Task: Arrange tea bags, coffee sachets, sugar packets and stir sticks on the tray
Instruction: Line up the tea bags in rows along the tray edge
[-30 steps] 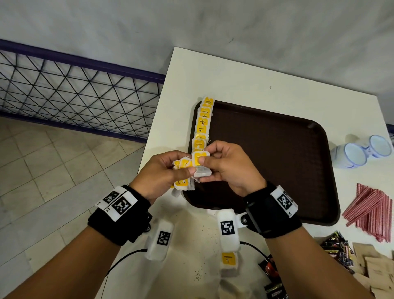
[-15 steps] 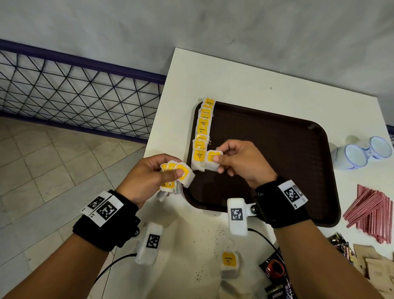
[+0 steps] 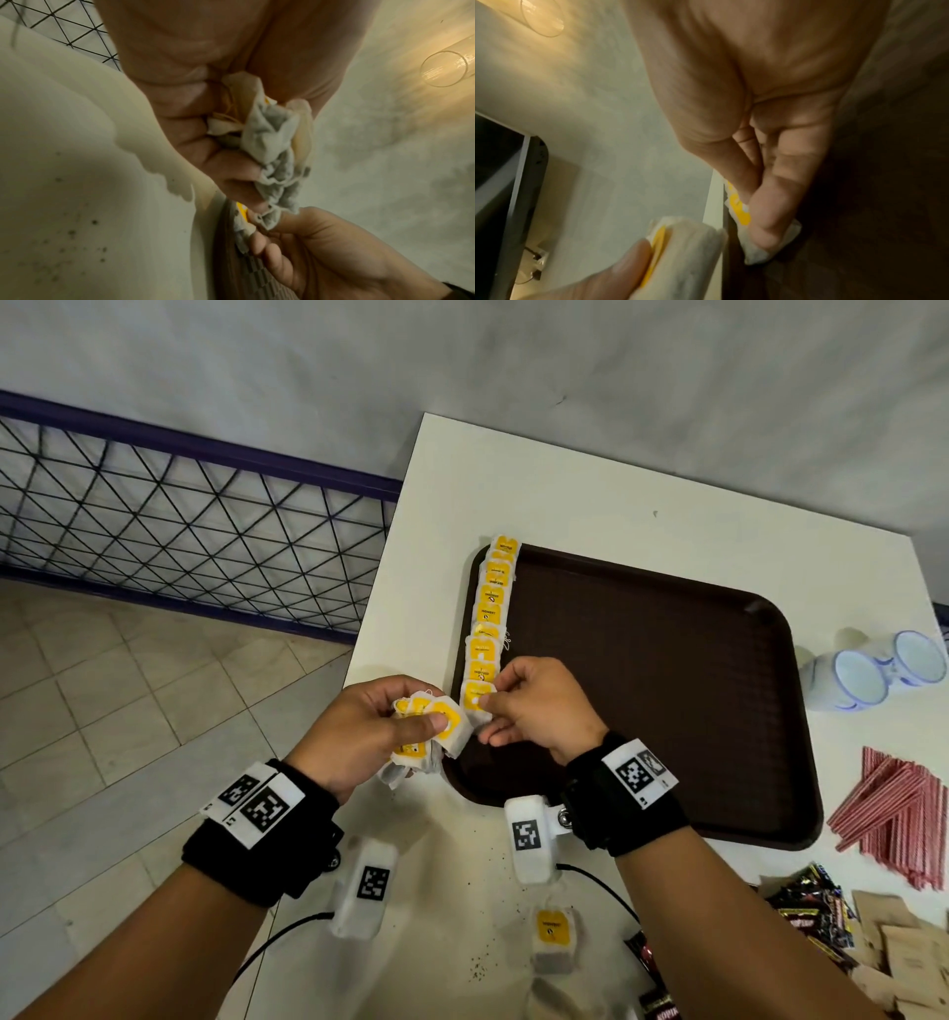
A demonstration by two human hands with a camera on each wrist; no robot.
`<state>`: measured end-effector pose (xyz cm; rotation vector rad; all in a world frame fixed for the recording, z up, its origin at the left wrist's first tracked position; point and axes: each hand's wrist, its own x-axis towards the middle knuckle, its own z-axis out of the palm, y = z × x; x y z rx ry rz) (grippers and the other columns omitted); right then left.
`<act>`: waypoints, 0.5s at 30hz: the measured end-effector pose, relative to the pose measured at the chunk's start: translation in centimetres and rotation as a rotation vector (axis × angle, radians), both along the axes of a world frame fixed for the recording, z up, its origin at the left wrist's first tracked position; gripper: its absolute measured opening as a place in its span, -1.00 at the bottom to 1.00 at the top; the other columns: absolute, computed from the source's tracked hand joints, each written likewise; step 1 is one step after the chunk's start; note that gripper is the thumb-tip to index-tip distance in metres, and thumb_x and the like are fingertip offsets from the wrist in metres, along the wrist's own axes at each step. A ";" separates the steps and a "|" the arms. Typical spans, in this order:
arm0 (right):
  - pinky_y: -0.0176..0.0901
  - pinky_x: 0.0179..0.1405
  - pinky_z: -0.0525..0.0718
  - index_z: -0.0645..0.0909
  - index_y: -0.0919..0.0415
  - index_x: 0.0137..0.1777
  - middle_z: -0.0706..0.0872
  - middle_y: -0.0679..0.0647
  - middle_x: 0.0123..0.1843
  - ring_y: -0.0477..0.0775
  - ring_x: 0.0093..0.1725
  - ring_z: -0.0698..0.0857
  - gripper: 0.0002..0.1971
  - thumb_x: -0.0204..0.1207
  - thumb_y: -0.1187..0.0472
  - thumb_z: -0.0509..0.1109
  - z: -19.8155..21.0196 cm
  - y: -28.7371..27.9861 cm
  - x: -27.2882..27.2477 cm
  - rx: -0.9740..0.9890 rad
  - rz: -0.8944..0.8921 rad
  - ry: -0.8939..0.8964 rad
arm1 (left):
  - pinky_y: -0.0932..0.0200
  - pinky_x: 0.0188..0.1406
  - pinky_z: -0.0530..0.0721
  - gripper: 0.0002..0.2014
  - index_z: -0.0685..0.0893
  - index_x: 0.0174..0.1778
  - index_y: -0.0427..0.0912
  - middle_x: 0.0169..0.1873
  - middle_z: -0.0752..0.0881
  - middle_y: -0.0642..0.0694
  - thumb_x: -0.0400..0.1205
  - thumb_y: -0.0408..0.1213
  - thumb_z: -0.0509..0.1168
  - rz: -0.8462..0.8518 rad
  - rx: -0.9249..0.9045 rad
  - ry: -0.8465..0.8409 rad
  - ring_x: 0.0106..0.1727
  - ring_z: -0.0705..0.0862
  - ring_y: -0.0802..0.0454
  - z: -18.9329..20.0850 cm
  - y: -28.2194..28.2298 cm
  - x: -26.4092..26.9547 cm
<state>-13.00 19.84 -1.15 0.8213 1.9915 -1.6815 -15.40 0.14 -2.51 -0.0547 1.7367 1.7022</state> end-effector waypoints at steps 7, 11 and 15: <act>0.09 -0.33 0.81 0.50 0.27 -0.09 0.75 0.38 -0.34 0.32 -0.40 0.82 -0.85 0.57 0.44 0.43 -1.0 0.0 -0.8 0.145 0.008 0.048 | 0.23 -0.38 0.70 -0.85 0.80 -0.01 -0.20 -0.24 0.83 -0.08 0.54 -0.46 0.51 -0.009 -0.012 -0.009 -0.26 0.76 0.05 0.0 0.0 0.0; 0.09 -0.31 0.83 0.52 0.28 -0.07 0.78 0.38 -0.30 0.30 -0.39 0.83 -0.86 0.56 0.41 0.45 -0.8 0.0 -0.8 0.160 0.017 0.052 | 0.15 -0.31 0.74 -0.84 0.80 -0.01 -0.19 -0.21 0.84 -0.10 0.54 -0.45 0.52 -0.014 -0.011 -0.003 -0.22 0.77 0.02 0.1 0.0 -0.1; -0.18 -0.44 0.71 0.63 0.20 -0.04 0.79 0.16 -0.27 0.09 -0.37 0.81 -0.84 0.50 0.22 0.56 0.3 0.5 0.0 0.315 0.053 0.170 | 0.13 -0.31 0.75 -0.84 0.80 0.00 -0.20 -0.20 0.83 -0.11 0.54 -0.45 0.51 -0.024 -0.012 0.005 -0.22 0.76 0.01 0.4 0.3 -0.4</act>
